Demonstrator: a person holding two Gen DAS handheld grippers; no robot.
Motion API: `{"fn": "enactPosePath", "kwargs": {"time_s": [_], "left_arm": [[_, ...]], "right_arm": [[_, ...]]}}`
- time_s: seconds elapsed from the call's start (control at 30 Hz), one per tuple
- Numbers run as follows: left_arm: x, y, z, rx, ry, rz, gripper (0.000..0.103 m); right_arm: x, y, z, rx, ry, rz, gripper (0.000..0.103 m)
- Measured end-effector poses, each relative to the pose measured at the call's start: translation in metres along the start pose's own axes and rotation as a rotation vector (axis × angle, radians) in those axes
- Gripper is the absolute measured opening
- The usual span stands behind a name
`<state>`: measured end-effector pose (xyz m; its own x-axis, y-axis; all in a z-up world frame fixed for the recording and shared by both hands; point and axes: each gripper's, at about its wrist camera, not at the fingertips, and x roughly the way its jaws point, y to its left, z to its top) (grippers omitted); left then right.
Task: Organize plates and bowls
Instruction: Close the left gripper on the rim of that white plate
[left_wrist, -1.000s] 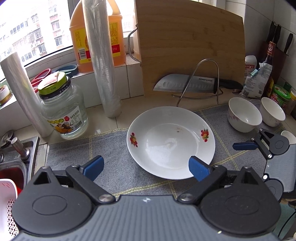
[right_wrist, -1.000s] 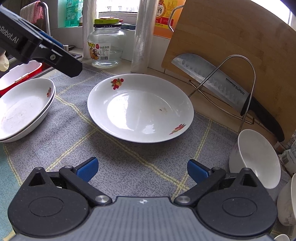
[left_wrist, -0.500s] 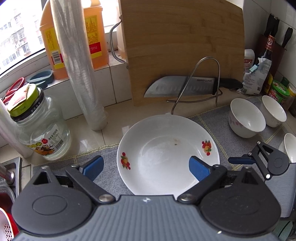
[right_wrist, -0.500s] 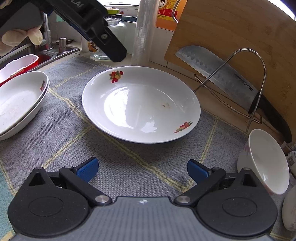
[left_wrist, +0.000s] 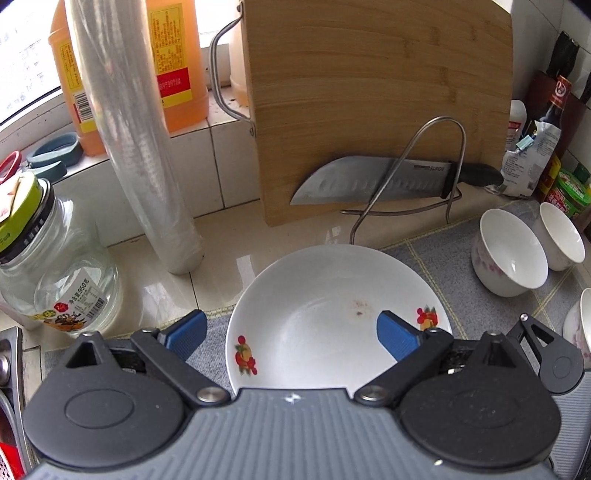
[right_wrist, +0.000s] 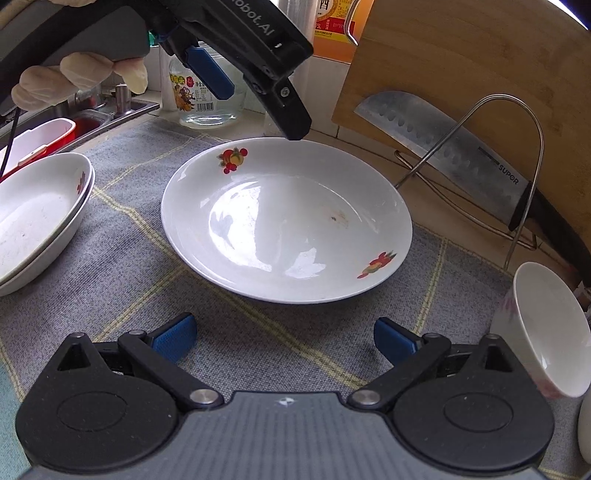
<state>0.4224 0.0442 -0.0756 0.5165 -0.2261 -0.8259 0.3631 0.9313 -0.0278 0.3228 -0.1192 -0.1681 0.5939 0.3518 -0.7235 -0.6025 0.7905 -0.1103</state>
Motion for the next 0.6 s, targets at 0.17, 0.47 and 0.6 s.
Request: {"fn": "enactPosePath", "kwargs": {"time_s": [0.17, 0.47, 0.6], "left_arm": [[0.013, 0.003, 0.01, 0.0, 0.017, -0.013, 0.098], [0.037, 0.006, 0.022, 0.0, 0.05, -0.041, 0.096], [0.046, 0.007, 0.026, 0.004, 0.059, -0.051, 0.095]], "right_arm": [[0.004, -0.006, -0.002, 0.051, -0.002, 0.036, 0.103], [0.005, -0.006, -0.006, 0.07, -0.033, 0.041, 0.103], [0.006, -0.005, -0.006, 0.076, -0.035, 0.033, 0.103]]}}
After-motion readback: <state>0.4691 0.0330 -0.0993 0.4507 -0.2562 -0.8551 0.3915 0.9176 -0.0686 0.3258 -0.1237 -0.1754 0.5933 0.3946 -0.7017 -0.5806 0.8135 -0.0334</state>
